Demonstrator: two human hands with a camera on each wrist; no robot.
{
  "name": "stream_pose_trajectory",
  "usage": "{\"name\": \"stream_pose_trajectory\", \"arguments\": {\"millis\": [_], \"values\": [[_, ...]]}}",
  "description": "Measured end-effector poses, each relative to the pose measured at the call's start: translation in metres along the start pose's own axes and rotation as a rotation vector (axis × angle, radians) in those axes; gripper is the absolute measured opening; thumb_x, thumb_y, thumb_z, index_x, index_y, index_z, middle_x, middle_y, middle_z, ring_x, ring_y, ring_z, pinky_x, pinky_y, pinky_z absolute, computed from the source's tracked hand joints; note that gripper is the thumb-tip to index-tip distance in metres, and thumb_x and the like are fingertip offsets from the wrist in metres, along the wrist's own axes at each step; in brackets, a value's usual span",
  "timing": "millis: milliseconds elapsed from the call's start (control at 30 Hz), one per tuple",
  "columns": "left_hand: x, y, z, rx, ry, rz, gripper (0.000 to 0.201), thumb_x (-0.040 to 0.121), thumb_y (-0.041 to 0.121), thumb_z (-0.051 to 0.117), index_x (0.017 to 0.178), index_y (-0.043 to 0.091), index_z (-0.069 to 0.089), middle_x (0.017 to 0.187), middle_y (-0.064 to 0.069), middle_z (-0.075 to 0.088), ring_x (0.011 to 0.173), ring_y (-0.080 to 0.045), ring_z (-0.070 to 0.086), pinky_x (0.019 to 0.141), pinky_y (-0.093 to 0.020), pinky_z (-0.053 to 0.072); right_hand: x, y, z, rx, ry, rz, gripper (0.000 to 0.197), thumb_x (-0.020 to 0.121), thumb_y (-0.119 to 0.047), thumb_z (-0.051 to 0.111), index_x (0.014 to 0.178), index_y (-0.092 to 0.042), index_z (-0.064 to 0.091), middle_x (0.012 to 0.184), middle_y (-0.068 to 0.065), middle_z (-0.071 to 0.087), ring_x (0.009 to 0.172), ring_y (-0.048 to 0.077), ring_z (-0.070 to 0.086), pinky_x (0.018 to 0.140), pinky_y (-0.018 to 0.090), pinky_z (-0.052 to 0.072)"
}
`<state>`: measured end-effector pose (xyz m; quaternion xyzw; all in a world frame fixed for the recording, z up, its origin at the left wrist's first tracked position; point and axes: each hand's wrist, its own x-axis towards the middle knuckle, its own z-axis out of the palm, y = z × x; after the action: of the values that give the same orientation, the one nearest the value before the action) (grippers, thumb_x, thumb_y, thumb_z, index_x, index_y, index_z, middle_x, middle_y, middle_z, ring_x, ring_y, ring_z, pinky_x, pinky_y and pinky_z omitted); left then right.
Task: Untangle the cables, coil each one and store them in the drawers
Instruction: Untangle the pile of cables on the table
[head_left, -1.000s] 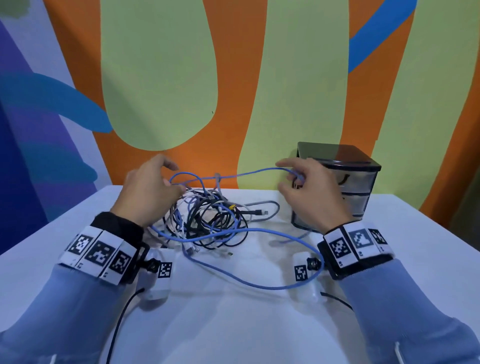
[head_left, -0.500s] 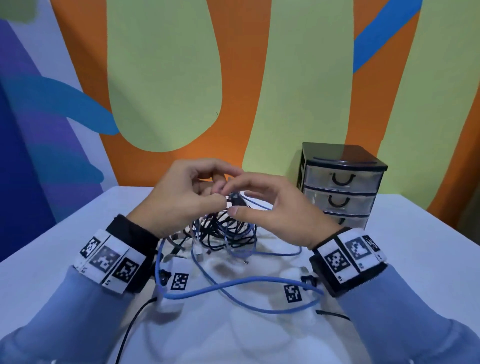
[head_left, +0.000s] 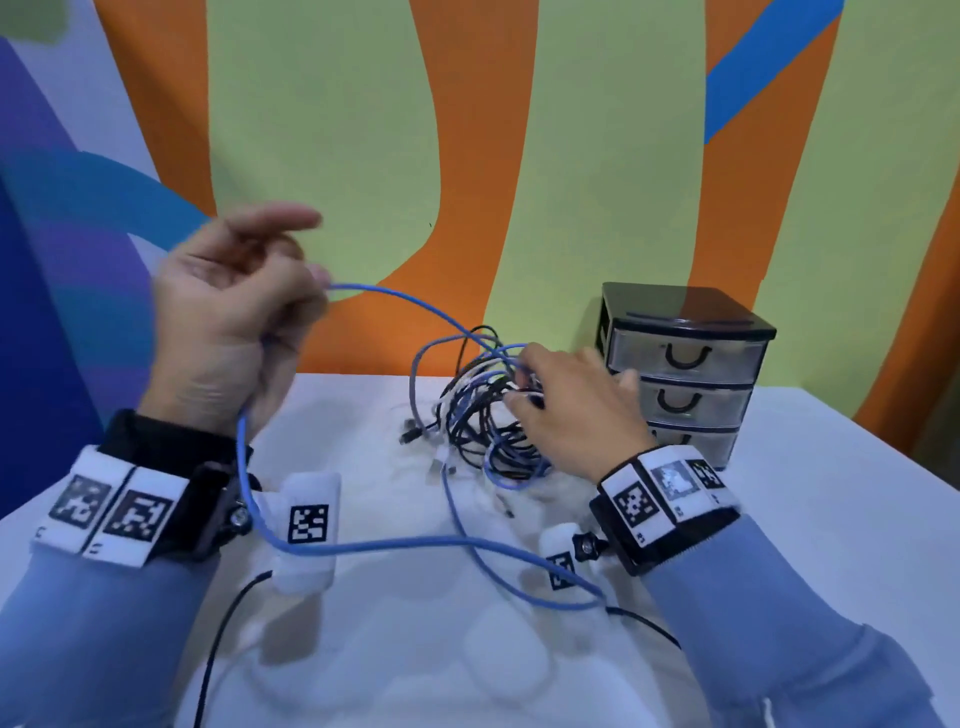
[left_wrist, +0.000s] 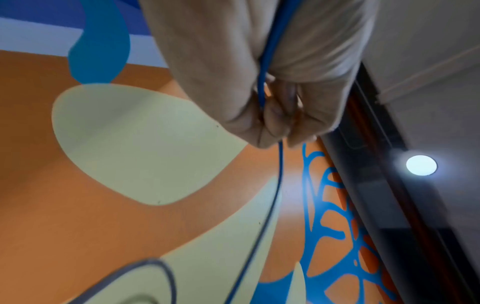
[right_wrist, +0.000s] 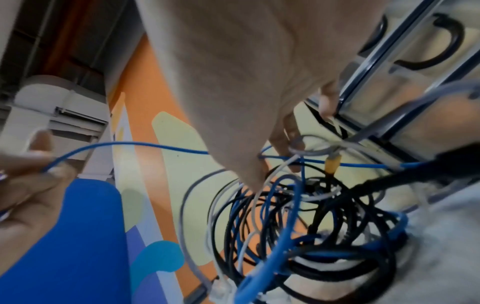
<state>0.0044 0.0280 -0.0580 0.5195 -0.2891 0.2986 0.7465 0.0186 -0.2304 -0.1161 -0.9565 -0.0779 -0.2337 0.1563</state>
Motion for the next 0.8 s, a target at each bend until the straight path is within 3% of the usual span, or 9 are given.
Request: {"name": "stream_pose_trajectory", "arguments": {"millis": [167,267,400,467,533,600,667,733,800], "values": [[0.022,-0.005,-0.055,0.33,0.509,0.167,0.022,0.076,0.007,0.062,0.082,0.026,0.071,0.07,0.006,0.055,0.059,-0.007,0.049,0.057,-0.025,0.039,0.005,0.011,-0.007,-0.014,0.169,0.16,0.026,0.109,-0.042,0.042,0.112,-0.03,0.065,0.098,-0.003,0.069,0.111,0.028,0.053,0.084,0.045,0.025],[0.026,-0.013,-0.078,0.508,0.628,0.112,0.016,0.074,0.015,0.059,0.086,0.019,0.069,0.074,-0.002,0.058,0.057,-0.006,0.051,0.056,-0.024,0.043,0.006,0.016,-0.006,0.013,0.192,0.146,0.027,0.11,-0.043,0.041,0.114,-0.03,0.064,0.098,-0.001,0.071,0.109,0.031,0.056,0.083,0.045,0.027],[0.019,-0.025,-0.068,0.939,0.313,-0.181,0.013,0.08,0.021,0.063,0.076,0.028,0.074,0.076,-0.004,0.07,0.069,-0.021,0.061,0.073,-0.035,0.052,0.006,0.02,-0.009,0.13,0.206,0.013,0.027,0.108,-0.045,0.05,0.111,-0.031,0.073,0.079,-0.008,0.063,0.092,0.032,0.063,0.077,0.042,0.039],[0.014,-0.028,-0.055,1.242,0.149,-0.289,0.011,0.086,0.027,0.067,0.084,0.035,0.075,0.095,0.005,0.073,0.09,-0.023,0.062,0.095,-0.045,0.049,0.004,0.021,-0.011,0.188,0.197,-0.032,0.028,0.107,-0.046,0.053,0.111,-0.031,0.077,0.072,-0.009,0.062,0.083,0.029,0.062,0.075,0.04,0.044],[0.009,-0.031,-0.044,1.426,0.01,-0.227,0.017,0.087,0.035,0.071,0.101,0.045,0.073,0.12,0.006,0.064,0.11,-0.021,0.055,0.108,-0.051,0.036,0.004,0.02,-0.011,0.239,0.2,-0.093,0.028,0.106,-0.047,0.055,0.11,-0.032,0.078,0.073,-0.005,0.068,0.077,0.024,0.061,0.08,0.041,0.046],[0.006,-0.032,-0.029,1.296,-0.2,-0.03,0.039,0.087,0.043,0.073,0.125,0.052,0.065,0.138,0.003,0.054,0.132,-0.021,0.051,0.115,-0.054,0.036,0.004,0.016,-0.009,0.286,0.164,-0.147,0.024,0.105,-0.049,0.056,0.114,-0.041,0.077,0.08,-0.006,0.07,0.079,0.015,0.06,0.084,0.041,0.04],[-0.001,-0.031,-0.01,1.088,-0.403,0.088,0.059,0.09,0.045,0.075,0.146,0.047,0.055,0.151,0.004,0.048,0.146,-0.015,0.043,0.121,-0.045,0.035,0.004,0.011,-0.007,0.37,0.122,-0.218,0.022,0.104,-0.05,0.058,0.118,-0.046,0.074,0.08,-0.009,0.068,0.076,0.006,0.056,0.079,0.042,0.041],[-0.011,-0.032,0.01,0.994,-0.54,0.114,0.063,0.093,0.051,0.071,0.152,0.042,0.052,0.155,0.01,0.05,0.147,-0.004,0.042,0.121,-0.033,0.035,0.003,0.006,-0.006,0.4,0.111,-0.288,0.023,0.103,-0.052,0.057,0.118,-0.043,0.072,0.08,-0.006,0.066,0.075,0.009,0.054,0.074,0.044,0.044],[-0.019,-0.038,0.022,0.937,-0.614,0.086,0.05,0.096,0.055,0.067,0.143,0.038,0.064,0.14,0.016,0.065,0.134,0.001,0.056,0.113,-0.031,0.045,0.002,0.003,-0.007,0.396,0.09,-0.33,0.023,0.104,-0.05,0.058,0.113,-0.036,0.074,0.079,-0.001,0.063,0.073,0.014,0.052,0.068,0.043,0.045]]}}
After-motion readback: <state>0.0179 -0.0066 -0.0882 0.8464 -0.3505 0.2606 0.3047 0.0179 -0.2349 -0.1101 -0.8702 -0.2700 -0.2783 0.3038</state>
